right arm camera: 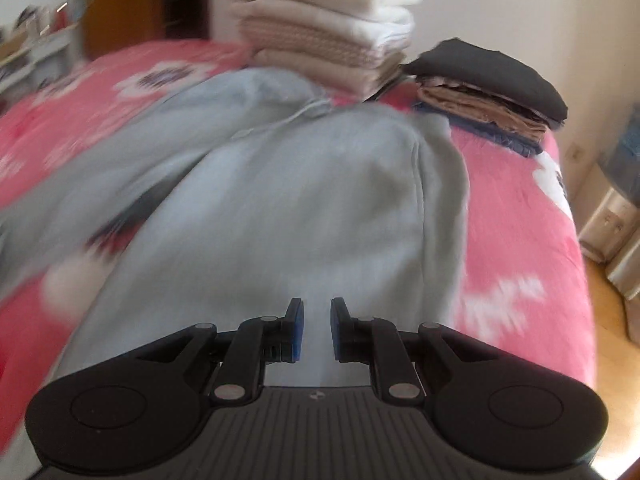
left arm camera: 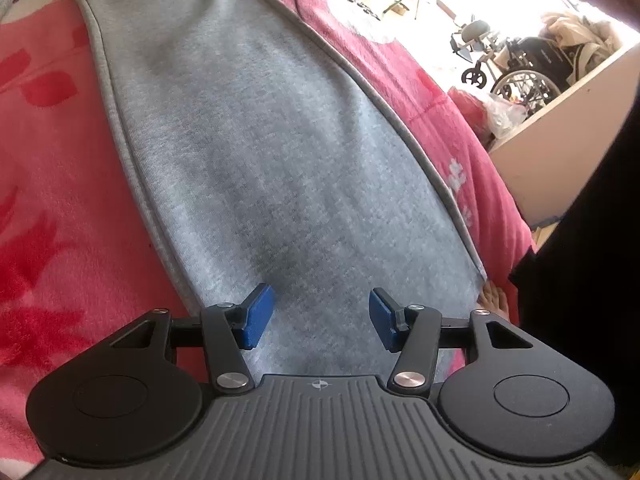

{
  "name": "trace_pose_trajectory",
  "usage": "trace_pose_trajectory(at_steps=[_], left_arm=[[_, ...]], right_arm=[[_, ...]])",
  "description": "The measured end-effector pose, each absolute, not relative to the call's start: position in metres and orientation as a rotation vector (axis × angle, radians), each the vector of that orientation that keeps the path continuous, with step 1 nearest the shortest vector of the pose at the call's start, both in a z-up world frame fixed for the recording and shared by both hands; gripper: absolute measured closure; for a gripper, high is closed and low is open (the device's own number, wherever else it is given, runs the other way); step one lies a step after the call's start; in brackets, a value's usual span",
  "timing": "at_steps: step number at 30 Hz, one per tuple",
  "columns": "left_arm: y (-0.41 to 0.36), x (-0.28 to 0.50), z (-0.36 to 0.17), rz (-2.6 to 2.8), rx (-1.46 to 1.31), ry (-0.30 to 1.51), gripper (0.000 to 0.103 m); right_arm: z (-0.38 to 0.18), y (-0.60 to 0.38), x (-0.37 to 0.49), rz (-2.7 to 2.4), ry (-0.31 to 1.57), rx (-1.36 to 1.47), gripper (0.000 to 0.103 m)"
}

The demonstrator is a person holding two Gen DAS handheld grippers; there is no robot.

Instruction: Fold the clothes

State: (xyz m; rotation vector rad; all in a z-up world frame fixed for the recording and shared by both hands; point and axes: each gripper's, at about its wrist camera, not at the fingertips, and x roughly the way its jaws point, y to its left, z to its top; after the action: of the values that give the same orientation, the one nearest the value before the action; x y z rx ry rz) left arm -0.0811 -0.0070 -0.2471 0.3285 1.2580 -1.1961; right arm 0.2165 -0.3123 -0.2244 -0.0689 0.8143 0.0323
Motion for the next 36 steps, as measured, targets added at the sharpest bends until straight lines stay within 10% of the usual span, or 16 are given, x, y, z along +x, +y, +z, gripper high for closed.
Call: trace_pose_trajectory(at_steps=[36], left_arm=[[0.013,-0.073,-0.252,-1.209,0.27,1.258,0.05]], right_arm=[[-0.242,-0.262,0.104,0.277,0.964,-0.061,0.086]])
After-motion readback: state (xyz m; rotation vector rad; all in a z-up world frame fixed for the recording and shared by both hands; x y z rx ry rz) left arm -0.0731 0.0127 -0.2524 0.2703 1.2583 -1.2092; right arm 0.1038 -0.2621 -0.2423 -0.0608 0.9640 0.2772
